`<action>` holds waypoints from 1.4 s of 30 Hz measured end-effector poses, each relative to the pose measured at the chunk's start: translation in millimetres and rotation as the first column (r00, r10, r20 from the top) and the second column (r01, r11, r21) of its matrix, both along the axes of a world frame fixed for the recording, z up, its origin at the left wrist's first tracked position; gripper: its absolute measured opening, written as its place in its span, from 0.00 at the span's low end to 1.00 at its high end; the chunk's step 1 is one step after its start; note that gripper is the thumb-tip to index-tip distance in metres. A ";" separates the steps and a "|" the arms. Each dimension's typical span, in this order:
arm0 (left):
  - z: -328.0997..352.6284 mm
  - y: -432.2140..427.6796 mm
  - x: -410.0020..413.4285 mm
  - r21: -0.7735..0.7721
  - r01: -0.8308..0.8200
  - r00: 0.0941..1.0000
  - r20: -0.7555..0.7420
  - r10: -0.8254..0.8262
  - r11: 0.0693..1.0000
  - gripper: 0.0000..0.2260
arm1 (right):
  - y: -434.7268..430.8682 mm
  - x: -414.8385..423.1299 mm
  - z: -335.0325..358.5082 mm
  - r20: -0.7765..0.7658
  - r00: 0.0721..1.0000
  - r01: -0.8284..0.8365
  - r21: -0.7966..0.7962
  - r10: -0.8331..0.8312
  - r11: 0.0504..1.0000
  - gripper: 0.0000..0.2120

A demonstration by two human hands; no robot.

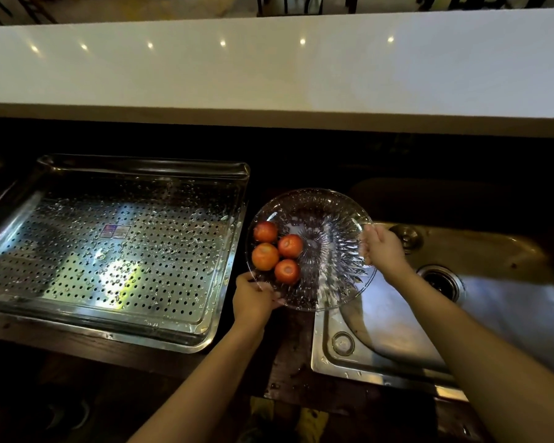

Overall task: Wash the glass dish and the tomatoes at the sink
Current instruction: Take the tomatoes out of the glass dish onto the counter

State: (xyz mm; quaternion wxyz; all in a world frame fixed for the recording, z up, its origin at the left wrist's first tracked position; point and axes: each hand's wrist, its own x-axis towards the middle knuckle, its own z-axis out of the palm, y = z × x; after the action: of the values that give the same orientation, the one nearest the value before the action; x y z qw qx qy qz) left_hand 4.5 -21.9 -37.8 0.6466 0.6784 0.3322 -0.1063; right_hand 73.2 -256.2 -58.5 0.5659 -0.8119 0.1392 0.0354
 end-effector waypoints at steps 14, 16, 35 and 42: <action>34.8 -23.6 17.9 0.301 0.286 0.917 0.188 -0.351 0.910 0.30 | -34.8 -21.9 9.4 -0.012 0.989 0.150 0.124 -0.149 0.981 0.15; 38.8 -28.4 29.1 0.293 0.309 0.908 0.191 -0.372 0.905 0.29 | -43.1 -27.4 15.3 0.003 0.986 0.165 0.124 -0.166 0.979 0.15; 54.6 -127.8 107.0 0.190 0.579 0.788 0.119 -0.604 0.793 0.10 | -129.8 -91.9 41.7 0.007 0.871 0.489 0.063 -0.490 0.870 0.13; 31.5 -175.3 109.0 0.224 0.684 0.703 0.050 -0.709 0.694 0.07 | -166.5 -110.3 30.9 -0.043 0.822 0.569 0.090 -0.568 0.817 0.10</action>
State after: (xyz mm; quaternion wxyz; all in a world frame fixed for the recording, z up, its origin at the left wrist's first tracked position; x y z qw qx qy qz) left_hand 113.4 -197.2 -6.2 0.5109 0.8172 0.0147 -0.2665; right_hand -37.1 -422.8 -27.6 0.5889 -0.7042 0.3772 -0.1223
